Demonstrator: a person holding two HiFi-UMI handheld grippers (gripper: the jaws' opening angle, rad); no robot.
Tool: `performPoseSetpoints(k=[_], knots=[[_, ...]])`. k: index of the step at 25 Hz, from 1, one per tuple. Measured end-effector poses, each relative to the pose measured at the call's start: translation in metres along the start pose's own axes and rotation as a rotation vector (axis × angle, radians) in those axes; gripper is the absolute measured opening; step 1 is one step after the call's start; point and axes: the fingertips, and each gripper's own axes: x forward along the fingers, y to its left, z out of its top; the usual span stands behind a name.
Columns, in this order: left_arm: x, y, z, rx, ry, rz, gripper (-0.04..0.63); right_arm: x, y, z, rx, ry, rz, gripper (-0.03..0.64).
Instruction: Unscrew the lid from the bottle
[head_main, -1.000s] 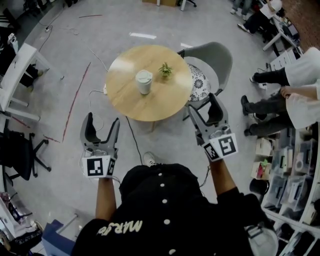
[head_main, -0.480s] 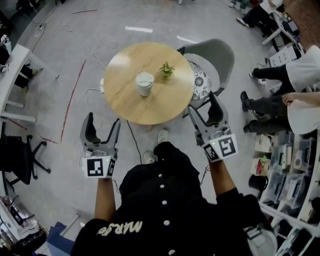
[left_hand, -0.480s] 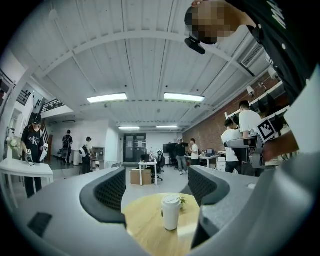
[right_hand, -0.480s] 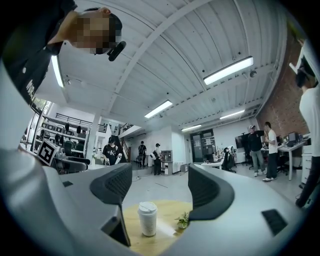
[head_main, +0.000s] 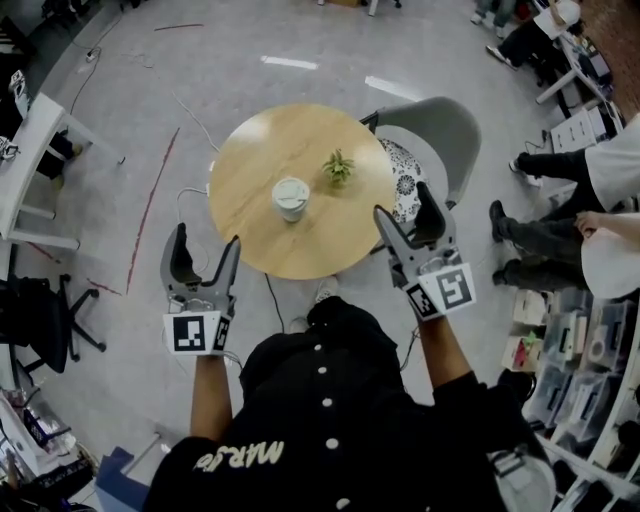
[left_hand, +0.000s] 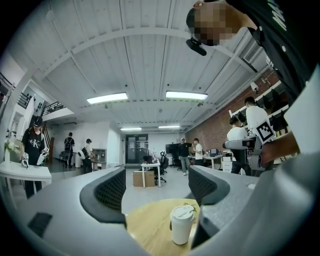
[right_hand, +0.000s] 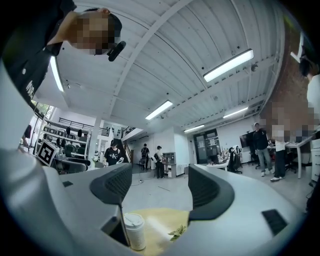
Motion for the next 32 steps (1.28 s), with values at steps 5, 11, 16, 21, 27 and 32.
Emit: performPoseSetpoints(k=[5, 11, 16, 21, 27, 32], knots=[[0.045, -0.002, 0.0, 0.007, 0.014, -0.003, 0.376, 0.033, -0.036, -0.002, 0.009, 0.009, 0.017, 0.344], [0.086, 0.0, 0.001, 0.01, 0.01, -0.008, 0.376, 0.071, -0.066, -0.01, 0.018, 0.03, 0.056, 0.347], [0.101, -0.001, -0.01, 0.015, 0.023, -0.01, 0.376, 0.095, -0.077, -0.03, 0.041, 0.063, 0.094, 0.347], [0.103, 0.017, -0.04, -0.012, 0.063, -0.03, 0.376, 0.121, -0.068, -0.057, 0.056, 0.104, 0.112, 0.348], [0.107, 0.028, -0.082, 0.076, 0.162, -0.15, 0.376, 0.144, -0.044, -0.076, 0.057, 0.13, 0.172, 0.362], [0.105, 0.03, -0.132, 0.069, 0.326, -0.242, 0.376, 0.158, -0.027, -0.095, 0.057, 0.198, 0.227, 0.365]])
